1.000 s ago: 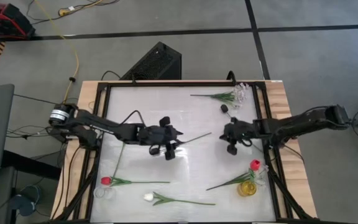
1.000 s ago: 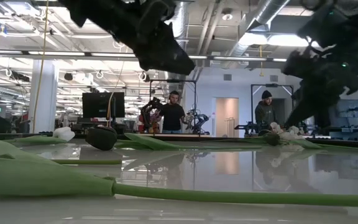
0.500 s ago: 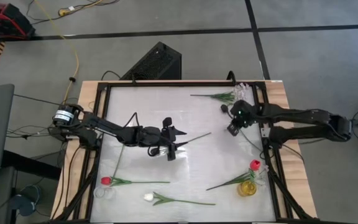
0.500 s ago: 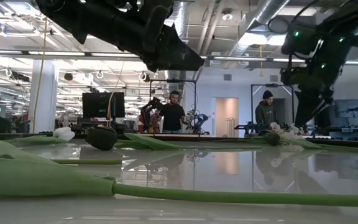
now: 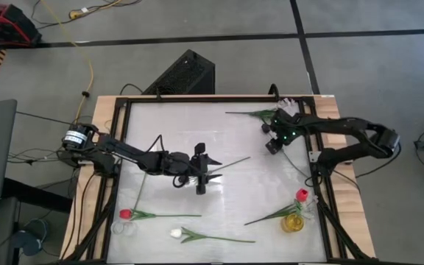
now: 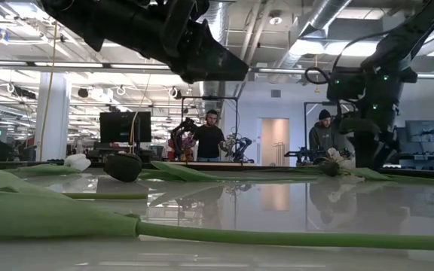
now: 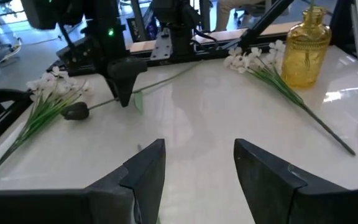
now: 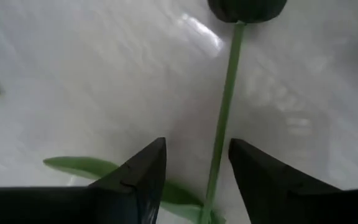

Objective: Sort flowers into vase by color
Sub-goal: Put the top black flower into the yellow vase

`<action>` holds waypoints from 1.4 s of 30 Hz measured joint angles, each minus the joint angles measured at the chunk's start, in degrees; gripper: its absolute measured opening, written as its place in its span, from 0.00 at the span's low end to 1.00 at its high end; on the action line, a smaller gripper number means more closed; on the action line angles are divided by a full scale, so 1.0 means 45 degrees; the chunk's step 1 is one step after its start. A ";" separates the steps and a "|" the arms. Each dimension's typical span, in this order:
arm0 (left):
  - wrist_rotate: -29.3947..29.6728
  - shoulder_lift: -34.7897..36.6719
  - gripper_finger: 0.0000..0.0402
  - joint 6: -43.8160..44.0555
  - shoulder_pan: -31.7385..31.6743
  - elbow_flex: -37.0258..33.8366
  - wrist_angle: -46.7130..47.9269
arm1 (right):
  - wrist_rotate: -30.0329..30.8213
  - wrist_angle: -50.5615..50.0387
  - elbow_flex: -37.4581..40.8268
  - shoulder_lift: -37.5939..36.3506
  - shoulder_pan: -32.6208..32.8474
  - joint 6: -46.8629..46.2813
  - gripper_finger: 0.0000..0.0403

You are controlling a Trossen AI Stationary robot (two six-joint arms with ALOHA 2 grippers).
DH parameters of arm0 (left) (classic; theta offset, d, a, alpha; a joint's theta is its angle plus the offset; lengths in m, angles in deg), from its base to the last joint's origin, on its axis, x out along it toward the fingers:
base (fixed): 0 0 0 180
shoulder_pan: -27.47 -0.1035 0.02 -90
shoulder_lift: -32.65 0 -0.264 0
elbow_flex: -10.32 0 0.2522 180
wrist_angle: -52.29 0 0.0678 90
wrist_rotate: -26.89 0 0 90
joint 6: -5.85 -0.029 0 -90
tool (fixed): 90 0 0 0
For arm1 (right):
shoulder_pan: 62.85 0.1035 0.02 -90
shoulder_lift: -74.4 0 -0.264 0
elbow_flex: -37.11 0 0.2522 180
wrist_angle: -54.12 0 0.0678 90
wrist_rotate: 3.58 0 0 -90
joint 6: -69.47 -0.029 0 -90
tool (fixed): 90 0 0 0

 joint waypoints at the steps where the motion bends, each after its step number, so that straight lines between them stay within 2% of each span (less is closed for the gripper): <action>1: 0.0002 0.0000 0.45 -0.0027 0.0002 0.0000 -0.0004 | 0.0081 -0.0018 -0.0032 0.0137 0.0000 -0.0014 0.49; 4: 0.0007 0.0000 0.45 -0.0030 -0.0003 0.0000 0.0003 | 0.0304 -0.0067 -0.0086 0.0188 0.0164 -0.0009 0.36; 8: 0.0014 0.0000 0.45 -0.0022 -0.0003 0.0000 -0.0002 | 0.0449 -0.0054 -0.0411 -0.0452 0.0398 0.0061 0.11; 10: 0.0017 0.0000 0.45 0.0049 -0.0004 0.0000 -0.0052 | 0.0542 0.0101 -0.0845 -0.1005 0.0583 0.0160 0.05; 14: 0.0016 0.0000 0.45 0.0883 -0.0104 0.0000 -0.0435 | 0.0568 0.0610 -0.1540 -0.2104 0.0731 0.0442 0.09; 16: 0.0132 -0.0005 0.45 0.1468 -0.0272 0.0000 -0.1146 | 0.0513 0.1611 -0.1756 -0.2758 0.0853 0.0506 0.10; 21: 0.0353 -0.1222 0.45 0.2564 -0.0963 0.0112 -0.4722 | -0.1473 0.4904 -0.1777 -0.4340 0.1318 0.0307 0.05; 25: -0.0301 -0.2775 0.45 0.3180 -0.1691 0.1120 -0.6133 | -0.2553 0.7561 -0.1790 -0.5119 0.2268 -0.0313 0.06; 29: -0.1489 -0.4029 0.45 0.3419 -0.2325 0.2789 -0.6029 | -0.2727 0.9200 -0.1795 -0.5204 0.3497 -0.0573 0.08; 36: -0.0999 -0.4619 0.45 0.2952 -0.2460 0.4546 -0.5014 | -0.2524 0.9662 -0.1795 -0.5207 0.4903 -0.0475 0.06; 42: -0.1005 -0.4585 0.45 0.2288 -0.2270 0.5139 -0.4475 | -0.2499 1.0112 -0.1790 -0.5202 0.5139 -0.0236 0.08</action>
